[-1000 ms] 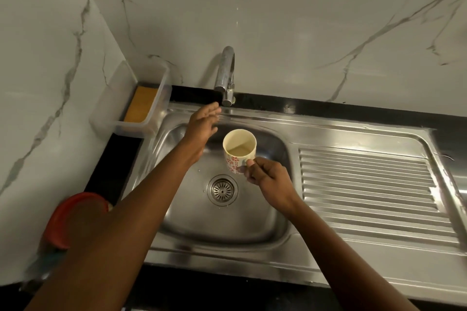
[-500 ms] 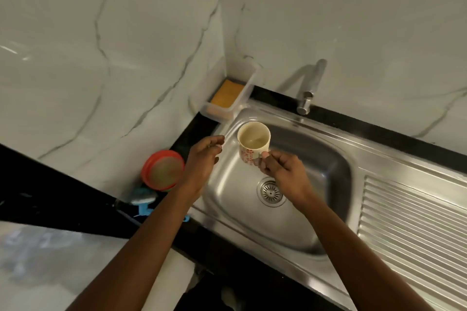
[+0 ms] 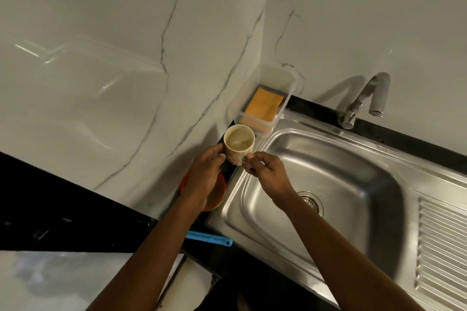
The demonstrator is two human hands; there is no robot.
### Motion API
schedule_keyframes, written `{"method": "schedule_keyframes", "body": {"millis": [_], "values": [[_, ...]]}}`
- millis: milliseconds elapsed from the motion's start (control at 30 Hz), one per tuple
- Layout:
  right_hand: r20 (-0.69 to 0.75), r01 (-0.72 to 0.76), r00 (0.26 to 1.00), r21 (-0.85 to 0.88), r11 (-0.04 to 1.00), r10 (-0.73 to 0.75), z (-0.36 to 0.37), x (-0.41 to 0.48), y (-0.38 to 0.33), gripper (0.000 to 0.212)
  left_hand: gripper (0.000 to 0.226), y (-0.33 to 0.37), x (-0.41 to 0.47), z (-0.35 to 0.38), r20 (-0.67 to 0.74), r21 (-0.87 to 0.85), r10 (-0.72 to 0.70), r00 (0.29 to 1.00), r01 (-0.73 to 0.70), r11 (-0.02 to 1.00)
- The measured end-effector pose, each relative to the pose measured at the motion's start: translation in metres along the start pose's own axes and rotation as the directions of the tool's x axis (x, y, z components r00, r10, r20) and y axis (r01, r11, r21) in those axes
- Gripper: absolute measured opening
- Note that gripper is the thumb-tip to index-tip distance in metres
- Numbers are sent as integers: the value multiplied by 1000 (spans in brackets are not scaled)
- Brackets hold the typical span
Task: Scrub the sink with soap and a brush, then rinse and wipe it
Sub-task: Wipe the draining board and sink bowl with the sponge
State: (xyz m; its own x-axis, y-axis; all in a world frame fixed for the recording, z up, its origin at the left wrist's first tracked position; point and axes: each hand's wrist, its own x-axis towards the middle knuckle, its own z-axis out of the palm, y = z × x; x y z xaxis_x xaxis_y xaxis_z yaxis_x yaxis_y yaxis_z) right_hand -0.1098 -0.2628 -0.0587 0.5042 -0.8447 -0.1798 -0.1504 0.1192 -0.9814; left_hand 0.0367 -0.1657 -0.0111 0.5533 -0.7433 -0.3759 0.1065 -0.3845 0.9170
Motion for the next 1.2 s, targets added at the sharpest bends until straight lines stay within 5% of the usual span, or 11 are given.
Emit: {"method": "schedule_keyframes", "body": {"millis": [400, 633, 900, 1200], "values": [[-21, 0, 1000, -110, 994, -2, 23, 30, 16, 33, 36, 4, 21, -2, 102, 56, 47, 994, -53, 997], [-25, 69, 995, -492, 868, -94, 6, 26, -10, 34, 35, 7, 15, 9, -66, -19, 37, 997, -39, 999], [-170, 174, 948, -428, 887, -268, -27, 40, -76, 15, 43, 45, 21, 33, -58, 57, 213, 975, -210, 976], [-218, -218, 958, -135, 966, 186, -22, 146, -104, 22, 46, 68, 67, 60, 35, 213, 290, 956, -291, 933]]}}
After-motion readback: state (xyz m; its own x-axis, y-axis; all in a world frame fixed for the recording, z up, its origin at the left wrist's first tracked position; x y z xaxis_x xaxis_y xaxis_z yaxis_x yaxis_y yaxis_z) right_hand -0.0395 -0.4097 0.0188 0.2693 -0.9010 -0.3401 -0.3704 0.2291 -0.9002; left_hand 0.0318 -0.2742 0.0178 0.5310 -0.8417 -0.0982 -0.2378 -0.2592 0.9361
